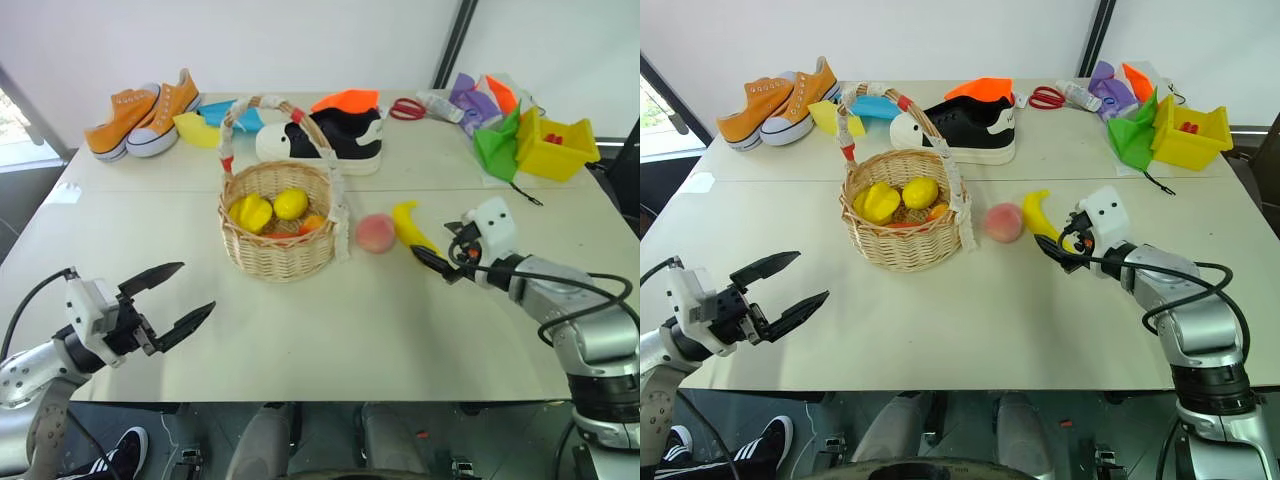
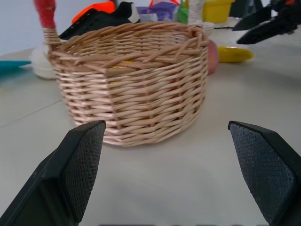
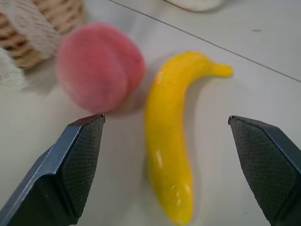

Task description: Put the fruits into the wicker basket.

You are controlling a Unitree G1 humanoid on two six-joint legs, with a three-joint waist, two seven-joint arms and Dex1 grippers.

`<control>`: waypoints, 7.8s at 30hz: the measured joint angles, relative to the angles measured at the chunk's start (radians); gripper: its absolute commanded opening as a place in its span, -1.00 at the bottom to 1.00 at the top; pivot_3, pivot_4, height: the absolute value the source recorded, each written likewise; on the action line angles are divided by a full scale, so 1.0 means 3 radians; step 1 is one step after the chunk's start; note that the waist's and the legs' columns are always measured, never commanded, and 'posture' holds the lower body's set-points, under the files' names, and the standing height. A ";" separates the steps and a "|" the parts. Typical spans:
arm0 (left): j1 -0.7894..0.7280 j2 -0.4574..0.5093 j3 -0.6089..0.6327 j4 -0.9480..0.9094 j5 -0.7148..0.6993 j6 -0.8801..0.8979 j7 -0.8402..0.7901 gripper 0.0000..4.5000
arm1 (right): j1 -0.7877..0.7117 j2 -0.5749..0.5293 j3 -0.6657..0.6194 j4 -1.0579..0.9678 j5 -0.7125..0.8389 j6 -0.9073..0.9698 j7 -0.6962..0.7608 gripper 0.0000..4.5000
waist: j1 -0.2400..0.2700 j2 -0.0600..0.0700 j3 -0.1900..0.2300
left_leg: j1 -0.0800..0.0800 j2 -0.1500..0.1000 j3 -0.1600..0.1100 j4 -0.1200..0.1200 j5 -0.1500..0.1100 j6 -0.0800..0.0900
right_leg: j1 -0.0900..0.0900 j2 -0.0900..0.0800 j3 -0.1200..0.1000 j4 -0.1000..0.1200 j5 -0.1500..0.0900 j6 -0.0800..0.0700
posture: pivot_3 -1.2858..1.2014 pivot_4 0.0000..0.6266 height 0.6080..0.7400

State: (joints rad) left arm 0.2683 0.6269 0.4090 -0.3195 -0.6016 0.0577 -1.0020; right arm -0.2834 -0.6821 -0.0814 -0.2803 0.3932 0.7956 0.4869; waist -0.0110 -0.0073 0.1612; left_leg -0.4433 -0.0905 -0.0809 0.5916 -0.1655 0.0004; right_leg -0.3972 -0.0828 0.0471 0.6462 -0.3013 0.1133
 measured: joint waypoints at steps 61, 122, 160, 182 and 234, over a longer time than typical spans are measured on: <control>-0.0257 -0.0005 0.0019 0.0552 0.0076 -0.0294 -0.0178 1.00 | 0.0181 -0.0385 0.0295 -0.0812 0.0778 -0.0746 0.1911 -0.52 | 0.0004 -0.0006 0.0001 | 0.0000 0.0007 0.0014 0.0004 -0.0015 0.0016 | 0.0004 -0.0026 -0.0028 -0.0038 0.0003 0.0002 | 0.03 -0.52 1.00; 0.0010 0.0137 0.0061 0.0247 -0.0311 0.0171 -0.0326 1.00 | 0.0609 -0.0105 -0.0533 -0.0953 0.0618 -0.0197 0.0760 0.98 | -0.0003 -0.0007 0.0000 | 0.0000 0.0007 0.0021 0.0003 -0.0015 0.0006 | -0.0005 -0.0028 -0.0022 -0.0003 0.0004 0.0000 | 0.03 -0.52 1.00; 0.0009 -0.0009 0.0012 -0.0156 -0.0342 0.0427 -0.0064 1.00 | -0.0616 0.1054 0.0509 0.0791 -0.0348 -0.0218 -0.0019 0.46 | -0.0015 -0.0006 0.0000 | 0.0003 0.0007 0.0022 0.0006 -0.0015 0.0006 | -0.0022 -0.0024 -0.0023 0.0006 0.0006 0.0002 | 0.03 -0.52 1.00; -0.0165 -0.0066 -0.0015 0.0220 -0.0135 0.0139 -0.0171 1.00 | 0.0318 0.0024 -0.0185 -0.1165 0.0894 0.0373 0.0793 0.46 | -0.0031 -0.0005 0.0002 | 0.0003 0.0009 0.0022 0.0007 -0.0017 0.0007 | -0.0002 -0.0027 -0.0023 -0.0001 0.0004 -0.0001 | 0.03 -0.52 1.00; -0.0214 -0.0119 0.0016 0.0137 -0.0109 0.0049 0.0075 1.00 | -0.0321 0.1054 0.0080 -0.0383 0.0317 -0.0651 0.0179 0.99 | -0.0011 -0.0007 0.0001 | 0.0003 0.0008 0.0023 0.0005 -0.0015 0.0005 | -0.0023 -0.0026 -0.0025 0.0006 0.0006 0.0001 | 0.03 -0.52 1.00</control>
State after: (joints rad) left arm 0.2042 0.5912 0.4139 -0.2784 -0.6344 0.0723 -0.9794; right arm -0.3796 -0.3660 -0.0575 -0.3953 0.4883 0.6004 0.5405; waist -0.0141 -0.0096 0.1613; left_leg -0.4423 -0.0882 -0.0741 0.5932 -0.1701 0.0019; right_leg -0.4040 -0.0907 0.0397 0.6481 -0.2994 0.1137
